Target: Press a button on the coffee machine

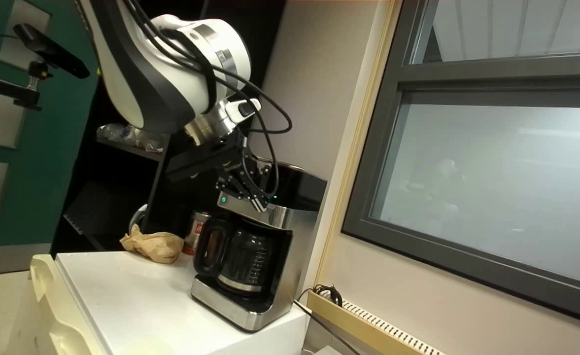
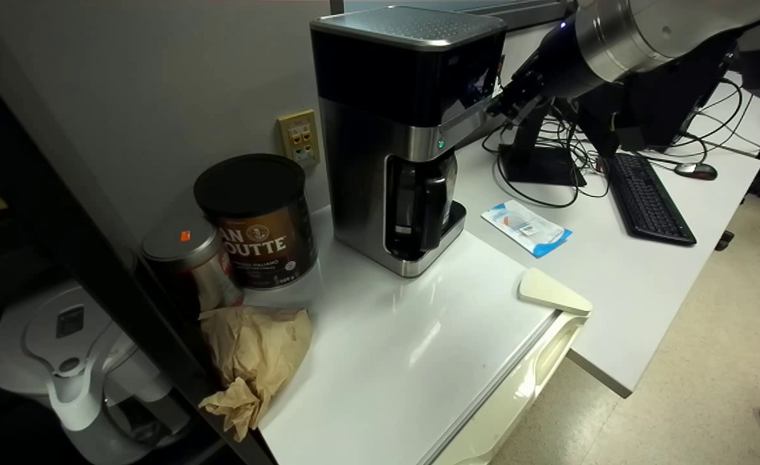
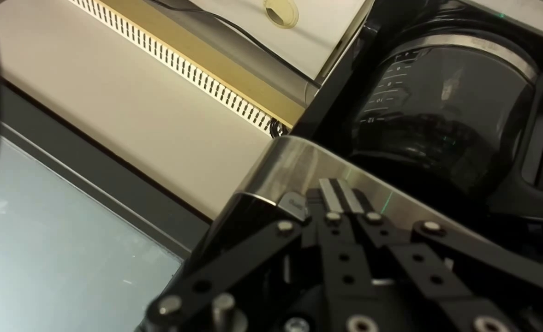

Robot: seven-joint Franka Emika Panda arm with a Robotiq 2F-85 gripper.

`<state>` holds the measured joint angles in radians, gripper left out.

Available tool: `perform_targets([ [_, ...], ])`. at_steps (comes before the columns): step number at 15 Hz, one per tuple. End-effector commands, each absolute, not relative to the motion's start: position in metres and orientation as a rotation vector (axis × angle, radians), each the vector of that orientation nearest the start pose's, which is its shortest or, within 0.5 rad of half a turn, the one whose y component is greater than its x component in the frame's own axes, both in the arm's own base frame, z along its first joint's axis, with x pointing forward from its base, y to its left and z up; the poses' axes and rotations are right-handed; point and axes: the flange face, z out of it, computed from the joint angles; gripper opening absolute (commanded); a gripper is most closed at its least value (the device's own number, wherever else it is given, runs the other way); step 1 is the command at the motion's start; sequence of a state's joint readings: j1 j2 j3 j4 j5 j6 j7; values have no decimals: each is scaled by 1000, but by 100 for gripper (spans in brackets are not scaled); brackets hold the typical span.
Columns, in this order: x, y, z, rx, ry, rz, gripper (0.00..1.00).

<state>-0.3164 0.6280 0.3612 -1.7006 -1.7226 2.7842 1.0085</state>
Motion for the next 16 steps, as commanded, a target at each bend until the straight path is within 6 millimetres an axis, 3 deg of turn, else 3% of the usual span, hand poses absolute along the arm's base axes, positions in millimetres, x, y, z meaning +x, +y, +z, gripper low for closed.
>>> perform_targets([
  [1, 672, 46, 279, -3221, -741, -1350, 0],
  [16, 602, 52, 300, -3145, -969, -1345, 0],
])
